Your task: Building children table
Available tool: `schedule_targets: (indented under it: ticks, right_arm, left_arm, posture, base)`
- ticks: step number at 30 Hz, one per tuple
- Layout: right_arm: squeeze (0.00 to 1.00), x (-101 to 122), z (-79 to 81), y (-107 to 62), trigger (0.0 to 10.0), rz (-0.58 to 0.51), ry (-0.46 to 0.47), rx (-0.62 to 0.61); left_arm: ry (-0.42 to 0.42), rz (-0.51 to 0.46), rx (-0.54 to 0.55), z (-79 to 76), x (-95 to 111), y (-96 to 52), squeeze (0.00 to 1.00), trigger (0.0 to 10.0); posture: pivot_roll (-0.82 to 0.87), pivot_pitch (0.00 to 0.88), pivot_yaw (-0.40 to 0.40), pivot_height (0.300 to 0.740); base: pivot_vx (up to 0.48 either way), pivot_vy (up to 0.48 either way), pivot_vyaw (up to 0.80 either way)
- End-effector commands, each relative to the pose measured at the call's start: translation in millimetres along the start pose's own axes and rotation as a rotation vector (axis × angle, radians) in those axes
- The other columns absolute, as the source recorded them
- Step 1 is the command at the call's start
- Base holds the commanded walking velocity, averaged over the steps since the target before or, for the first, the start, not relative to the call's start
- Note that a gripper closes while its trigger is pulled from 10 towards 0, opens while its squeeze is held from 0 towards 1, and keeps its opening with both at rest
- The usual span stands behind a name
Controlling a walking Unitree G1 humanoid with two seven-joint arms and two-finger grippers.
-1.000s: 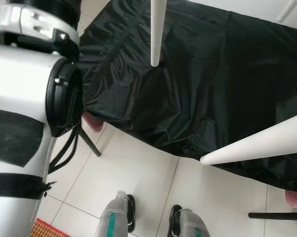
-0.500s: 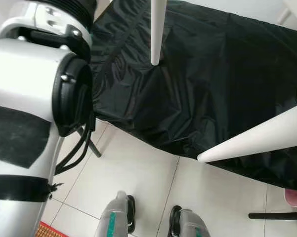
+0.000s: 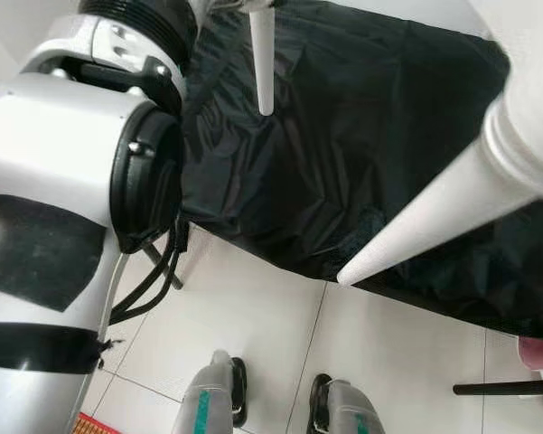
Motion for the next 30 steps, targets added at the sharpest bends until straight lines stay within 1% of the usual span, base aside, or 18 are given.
schedule_targets:
  ticks: [1,2,3,9,11,14,16,17,19,21,22,23,24,25,26,27,28,30]
  right_arm:
    - [0.0,-1.4,-3.6,-1.3,10.0,0.007,-0.015,0.011]
    - [0.0,-1.4,-3.6,-1.3,10.0,0.007,-0.015,0.011]
    - [0.0,-1.4,-4.2,-1.7,10.0,0.006,-0.009,0.021]
    - [0.0,-5.9,-5.0,-3.0,10.0,0.009,0.002,0.054]
    - [0.0,-5.9,-5.0,-3.0,10.0,0.009,0.002,0.054]
    - [0.0,-13.1,-2.6,-4.1,10.0,0.019,0.004,0.096]
    - [0.0,-20.3,4.5,-5.2,10.0,0.032,-0.005,0.172]
    - [0.0,-20.3,4.5,-5.2,10.0,0.032,-0.005,0.172]
    - [0.0,-29.6,12.6,-7.5,10.0,0.055,-0.027,0.27]
    - [0.0,-29.6,12.6,-7.5,10.0,0.055,-0.027,0.27]
    - [0.0,-41.1,15.5,-10.6,10.0,0.089,-0.065,0.323]
    - [0.0,-41.1,15.5,-10.6,10.0,0.089,-0.065,0.323]
    - [0.0,-62.8,15.8,-18.1,10.0,0.149,-0.156,0.394]
    - [0.0,-62.8,15.8,-18.1,10.0,0.149,-0.156,0.394]
    - [0.0,-90.1,15.9,-34.6,10.0,0.215,-0.279,0.538]
    - [0.0,-90.1,15.9,-34.6,10.0,0.215,-0.279,0.538]
    - [0.0,-113.9,15.0,-58.9,10.0,0.274,-0.375,0.711]
    - [0.0,-113.9,15.0,-58.9,10.0,0.274,-0.375,0.711]
  left_arm:
    - [0.016,0.034,-0.015,0.6,-5.2,0.9,0.0,8.7]
    - [0.016,0.034,-0.015,0.6,-5.2,0.9,0.0,8.7]
    - [0.006,0.025,-0.011,2.2,-6.6,1.5,0.0,0.0]
    - [-0.037,0.009,0.019,7.0,-11.6,3.4,0.0,0.0]
    - [-0.037,0.009,0.019,7.0,-11.6,3.4,0.0,0.0]
    - [-0.037,0.006,0.017,6.7,-11.9,3.8,0.0,0.0]
    - [-0.03,0.006,0.006,4.9,-11.2,4.1,0.0,0.0]
    - [-0.03,0.006,0.006,4.9,-11.2,4.1,0.0,0.0]
    - [-0.026,0.01,0.003,4.3,-12.2,4.6,0.0,0.0]
    - [-0.026,0.01,0.003,4.3,-12.2,4.6,0.0,0.0]
    - [-0.024,0.017,0.004,4.8,-13.5,4.8,0.0,0.0]
    - [-0.024,0.017,0.004,4.8,-13.5,4.8,0.0,0.0]
    - [-0.022,0.027,0.001,4.8,-14.9,5.0,0.0,0.0]
    - [-0.022,0.027,0.001,4.8,-14.9,5.0,0.0,0.0]
    - [-0.015,0.037,0.001,5.4,-16.0,4.8,0.0,0.0]
    - [-0.015,0.037,0.001,5.4,-16.0,4.8,0.0,0.0]
    - [-0.009,0.042,0.004,6.1,-16.2,4.5,0.0,0.0]
    - [-0.009,0.042,0.004,6.1,-16.2,4.5,0.0,0.0]
  posture:
    - [0.14,0.156,0.062,0.74]
    - [0.14,0.156,0.062,0.74]
    - [0.13,0.157,0.067,0.74]
    - [0.13,0.163,0.076,0.74]
    - [0.13,0.163,0.076,0.74]
    - [0.13,0.164,0.081,0.74]
    - [0.14,0.166,0.081,0.74]
    - [0.14,0.166,0.081,0.74]
    - [0.14,0.164,0.079,0.74]
    - [0.14,0.164,0.079,0.74]
    - [0.14,0.162,0.076,0.74]
    - [0.14,0.162,0.076,0.74]
    - [0.14,0.156,0.07,0.74]
    - [0.14,0.156,0.07,0.74]
    - [0.14,0.152,0.069,0.74]
    - [0.14,0.152,0.069,0.74]
    - [0.14,0.15,0.067,0.74]
    - [0.14,0.15,0.067,0.74]
  base:
    - [0.0,0.0,0.0]
    - [0.0,0.0,0.0]
    - [0.0,0.0,0.0]
    - [0.0,0.0,0.0]
    - [0.0,0.0,0.0]
    - [0.0,0.0,0.0]
    - [0.0,0.0,0.0]
    - [0.0,0.0,0.0]
    - [0.0,0.0,0.0]
    - [0.0,0.0,0.0]
    - [0.0,0.0,0.0]
    - [0.0,0.0,0.0]
    - [0.0,0.0,0.0]
    - [0.0,0.0,0.0]
    - [0.0,0.0,0.0]
    - [0.0,0.0,0.0]
    - [0.0,0.0,0.0]
    - [0.0,0.0,0.0]
Point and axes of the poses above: a point about 5 cm out from each wrist's last joint towards the gripper, its own y axis pointing out of the wrist towards the gripper, its own x axis along the axis of the wrist's last joint, z = x × y, the point moved 1 cm from there along y, pointing out of the wrist towards the gripper, and after that the axes turned 9 degrees about -y, right-handed, at the moved point
